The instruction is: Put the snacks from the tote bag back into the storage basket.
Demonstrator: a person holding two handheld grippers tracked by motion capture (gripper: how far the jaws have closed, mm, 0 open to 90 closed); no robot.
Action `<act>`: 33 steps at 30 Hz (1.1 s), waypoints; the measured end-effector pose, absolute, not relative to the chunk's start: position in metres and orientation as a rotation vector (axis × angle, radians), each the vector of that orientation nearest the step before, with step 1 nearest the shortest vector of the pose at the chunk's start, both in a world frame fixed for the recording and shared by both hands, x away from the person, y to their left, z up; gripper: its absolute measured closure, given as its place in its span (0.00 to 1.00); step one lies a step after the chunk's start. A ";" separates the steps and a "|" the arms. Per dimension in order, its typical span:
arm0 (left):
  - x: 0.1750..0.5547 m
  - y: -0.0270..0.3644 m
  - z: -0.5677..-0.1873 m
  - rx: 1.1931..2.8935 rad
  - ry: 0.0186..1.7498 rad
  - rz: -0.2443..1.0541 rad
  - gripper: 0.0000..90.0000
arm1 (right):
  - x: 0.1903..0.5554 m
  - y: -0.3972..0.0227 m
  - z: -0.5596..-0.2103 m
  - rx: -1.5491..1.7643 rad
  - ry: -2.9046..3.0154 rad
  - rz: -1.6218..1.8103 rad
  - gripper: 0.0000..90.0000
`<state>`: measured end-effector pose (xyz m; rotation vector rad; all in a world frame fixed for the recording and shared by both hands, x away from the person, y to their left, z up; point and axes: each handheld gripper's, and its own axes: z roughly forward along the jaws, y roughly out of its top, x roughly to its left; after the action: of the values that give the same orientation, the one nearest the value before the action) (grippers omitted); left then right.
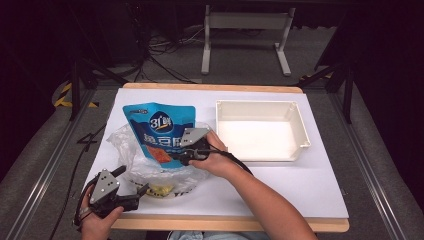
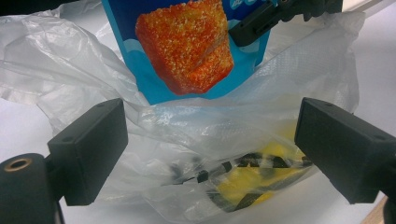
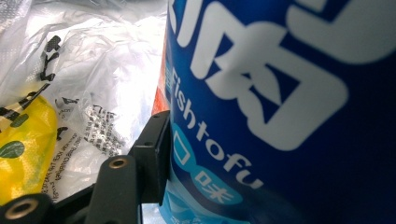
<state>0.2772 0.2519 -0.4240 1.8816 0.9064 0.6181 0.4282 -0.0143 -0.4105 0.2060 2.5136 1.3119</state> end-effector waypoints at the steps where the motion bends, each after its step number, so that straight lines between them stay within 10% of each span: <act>1: 0.277 0.252 -0.424 1.880 0.906 0.619 0.12 | 0.428 -0.014 -0.410 0.211 2.519 1.306 0.53; 33: 0.277 0.253 -0.424 1.873 0.910 0.621 0.12 | 0.419 -0.016 -0.330 0.234 2.506 1.374 0.54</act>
<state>0.2772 0.2529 -0.4238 1.8726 0.9096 0.6210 0.4185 -0.0158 -0.3297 0.2340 2.5064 1.3735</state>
